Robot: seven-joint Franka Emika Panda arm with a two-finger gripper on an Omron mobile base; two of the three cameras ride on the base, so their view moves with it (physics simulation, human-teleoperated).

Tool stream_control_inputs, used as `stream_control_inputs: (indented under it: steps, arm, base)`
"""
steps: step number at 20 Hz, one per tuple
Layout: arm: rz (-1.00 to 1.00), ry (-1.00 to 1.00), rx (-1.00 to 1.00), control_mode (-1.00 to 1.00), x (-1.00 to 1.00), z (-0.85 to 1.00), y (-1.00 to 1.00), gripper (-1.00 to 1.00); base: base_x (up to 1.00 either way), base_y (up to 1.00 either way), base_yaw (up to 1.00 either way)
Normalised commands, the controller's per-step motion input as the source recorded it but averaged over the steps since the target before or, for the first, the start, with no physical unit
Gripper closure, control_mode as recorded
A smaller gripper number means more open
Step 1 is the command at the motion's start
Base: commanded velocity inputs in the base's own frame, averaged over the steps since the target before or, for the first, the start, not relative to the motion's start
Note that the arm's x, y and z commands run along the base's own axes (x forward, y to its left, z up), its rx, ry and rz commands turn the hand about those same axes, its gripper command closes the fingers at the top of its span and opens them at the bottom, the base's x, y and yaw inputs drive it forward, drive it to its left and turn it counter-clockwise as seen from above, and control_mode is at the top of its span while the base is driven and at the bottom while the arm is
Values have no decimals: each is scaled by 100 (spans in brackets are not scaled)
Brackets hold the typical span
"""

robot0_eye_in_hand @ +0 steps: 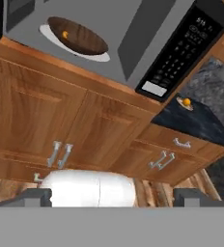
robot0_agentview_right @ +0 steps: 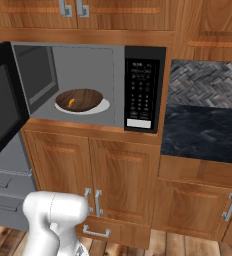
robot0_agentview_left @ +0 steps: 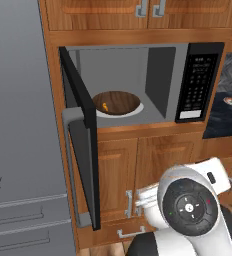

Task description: Remove the orange from the bowl and place it on the small plate. Then place the bowl with only the shrimp in the microwave, close the door, and press the start button to microwave the shrimp.

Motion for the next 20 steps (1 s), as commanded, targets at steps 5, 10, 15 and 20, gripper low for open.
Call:
stream_control_inputs:
  steps: [5, 10, 15, 20]
  arm:
    - [19, 2, -40, -100, -4, -37, 96, -100]
    - [18, 4, -41, -100, 0, -24, 100, -100]
    - [12, 6, -37, -100, 2, -25, 100, -100]
    - [8, 11, -37, -100, 6, -26, 100, -100]
  base:
    - [0, 0, 0]
    - [0, 0, 0]
    - [0, 0, 0]
    - [0, 0, 0]
